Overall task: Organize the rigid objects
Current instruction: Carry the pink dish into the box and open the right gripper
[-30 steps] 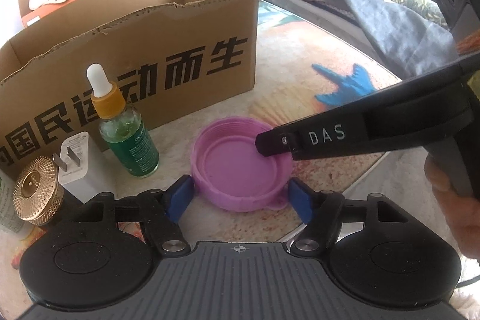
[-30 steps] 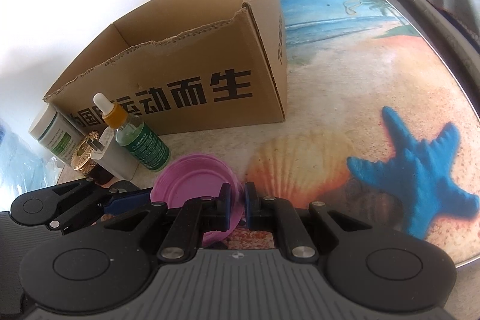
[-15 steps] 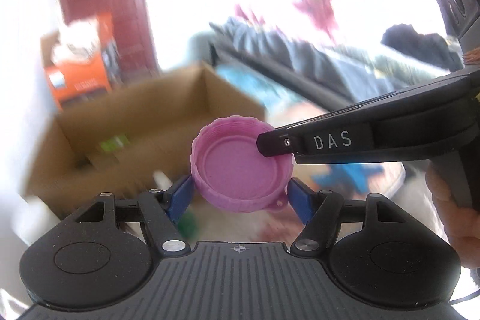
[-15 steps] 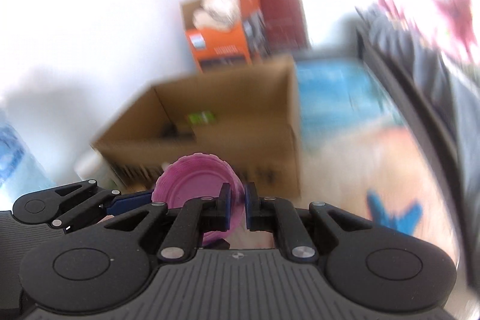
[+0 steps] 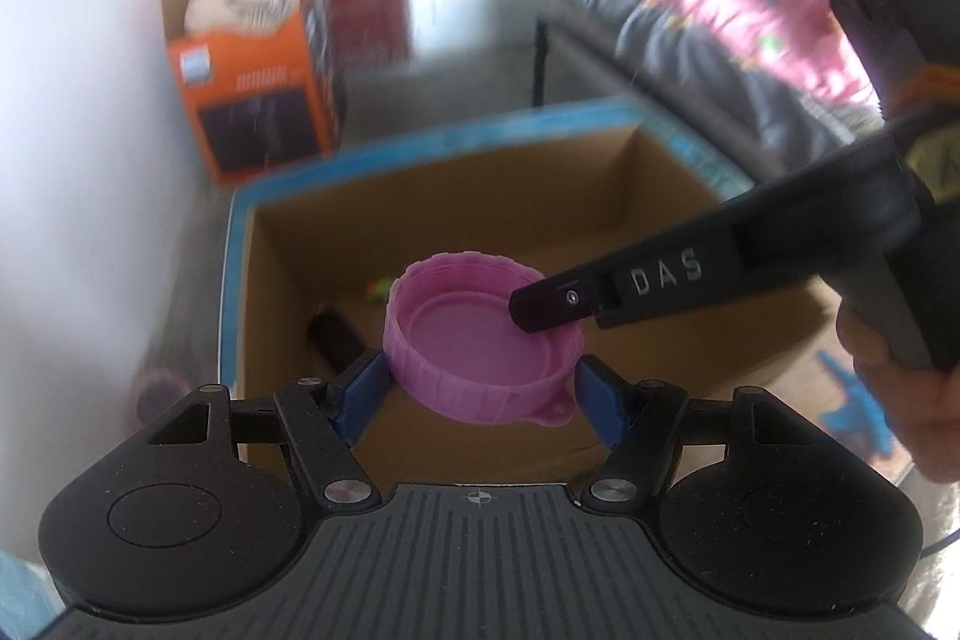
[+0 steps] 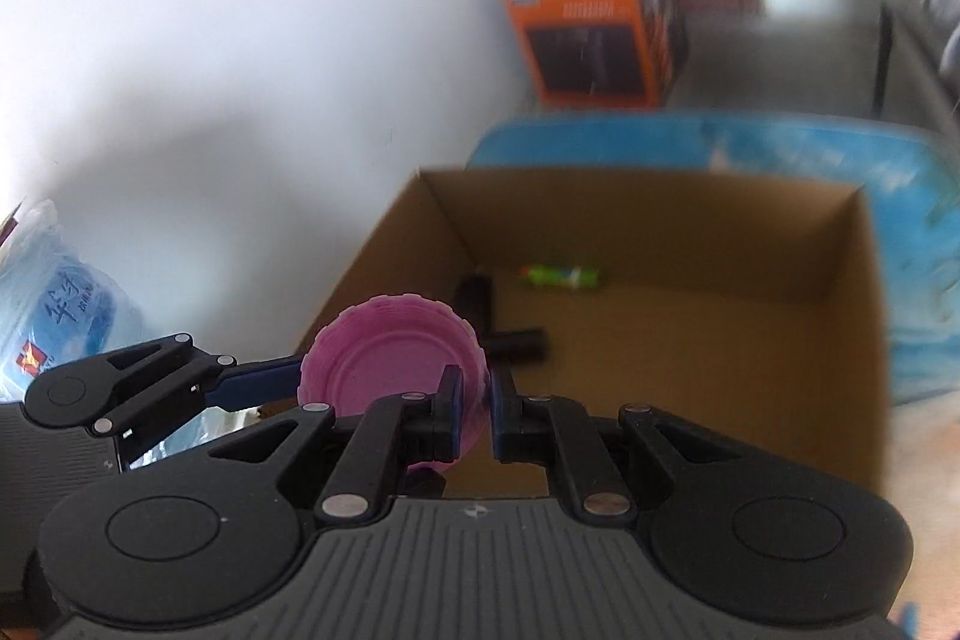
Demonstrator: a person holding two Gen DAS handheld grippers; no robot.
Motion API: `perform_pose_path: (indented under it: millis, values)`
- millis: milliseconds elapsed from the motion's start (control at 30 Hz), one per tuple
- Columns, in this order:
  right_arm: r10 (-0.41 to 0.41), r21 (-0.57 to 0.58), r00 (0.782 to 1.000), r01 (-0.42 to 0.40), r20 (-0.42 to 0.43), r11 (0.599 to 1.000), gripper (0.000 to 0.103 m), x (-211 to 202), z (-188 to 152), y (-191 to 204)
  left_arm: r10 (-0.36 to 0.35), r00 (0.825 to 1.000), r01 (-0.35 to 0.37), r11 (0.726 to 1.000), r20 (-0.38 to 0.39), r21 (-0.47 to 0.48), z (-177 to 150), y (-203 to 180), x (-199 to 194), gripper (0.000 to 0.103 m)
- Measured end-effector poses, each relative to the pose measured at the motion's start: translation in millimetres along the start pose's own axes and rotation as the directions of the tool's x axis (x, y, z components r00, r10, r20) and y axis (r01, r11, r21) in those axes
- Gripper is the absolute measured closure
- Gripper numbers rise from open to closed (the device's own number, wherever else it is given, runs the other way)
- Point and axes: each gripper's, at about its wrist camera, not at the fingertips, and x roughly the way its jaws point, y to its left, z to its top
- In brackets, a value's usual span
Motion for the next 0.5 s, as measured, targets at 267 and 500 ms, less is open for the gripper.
perform_pose_path:
  millis: [267,500]
  values:
    - [0.06,0.105,0.973,-0.038,-0.221,0.994,0.094,72,15,-23,-0.014,0.987,0.007,0.999,-0.159,-0.043,0,30,42,0.034]
    - [0.079,0.116,0.934,-0.041,-0.348,0.992,0.094,109,16,-23,-0.001,0.987,-0.004,1.0,-0.164,-0.028,-3,35,39,0.033]
